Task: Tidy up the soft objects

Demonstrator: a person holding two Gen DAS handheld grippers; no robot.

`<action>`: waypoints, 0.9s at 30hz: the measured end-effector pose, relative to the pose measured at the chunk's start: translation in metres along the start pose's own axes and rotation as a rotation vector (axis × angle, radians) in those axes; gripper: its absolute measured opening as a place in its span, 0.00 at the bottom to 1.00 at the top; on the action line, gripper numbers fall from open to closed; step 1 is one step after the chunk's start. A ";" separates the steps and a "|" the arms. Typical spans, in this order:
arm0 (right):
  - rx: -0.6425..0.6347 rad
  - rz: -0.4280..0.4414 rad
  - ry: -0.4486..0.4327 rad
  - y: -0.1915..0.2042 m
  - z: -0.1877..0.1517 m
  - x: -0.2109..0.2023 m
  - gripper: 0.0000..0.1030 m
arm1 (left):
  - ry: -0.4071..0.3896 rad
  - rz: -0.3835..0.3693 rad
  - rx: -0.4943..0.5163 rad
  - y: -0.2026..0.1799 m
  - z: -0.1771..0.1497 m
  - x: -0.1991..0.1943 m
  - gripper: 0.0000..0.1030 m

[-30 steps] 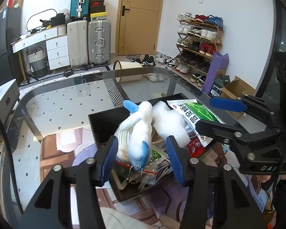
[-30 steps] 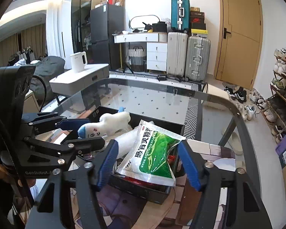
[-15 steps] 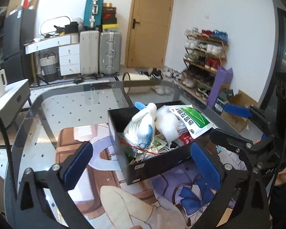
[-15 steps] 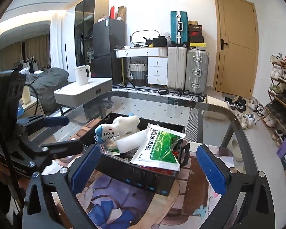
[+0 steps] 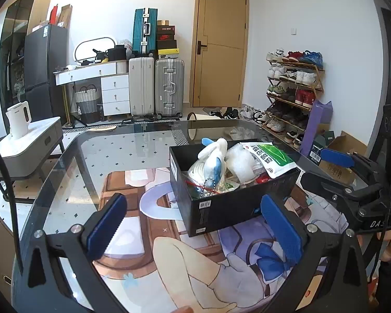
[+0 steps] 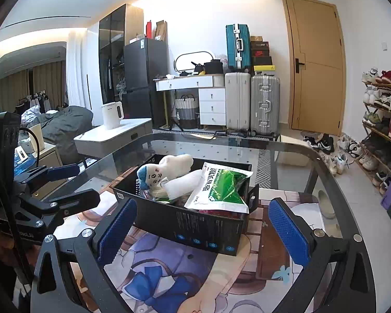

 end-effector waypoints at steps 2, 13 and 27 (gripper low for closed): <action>0.004 -0.009 -0.012 -0.001 -0.004 -0.002 0.99 | 0.005 0.005 -0.001 -0.001 -0.003 0.000 1.00; 0.008 -0.007 -0.007 -0.004 -0.014 -0.005 0.99 | -0.018 0.040 0.000 -0.005 -0.012 0.003 1.00; 0.006 0.005 -0.031 -0.003 -0.013 -0.011 0.99 | -0.018 0.038 -0.059 0.007 -0.014 0.003 1.00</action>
Point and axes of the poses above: each gripper's, at about its wrist camera, not at the fingertips, and x roughly the way its jaws point, y to its left, z to its top, the point moved 5 cm from there along x, roughly the way its jaws point, and after that the axes turned 7 degrees about y, right-handed, at the moved point
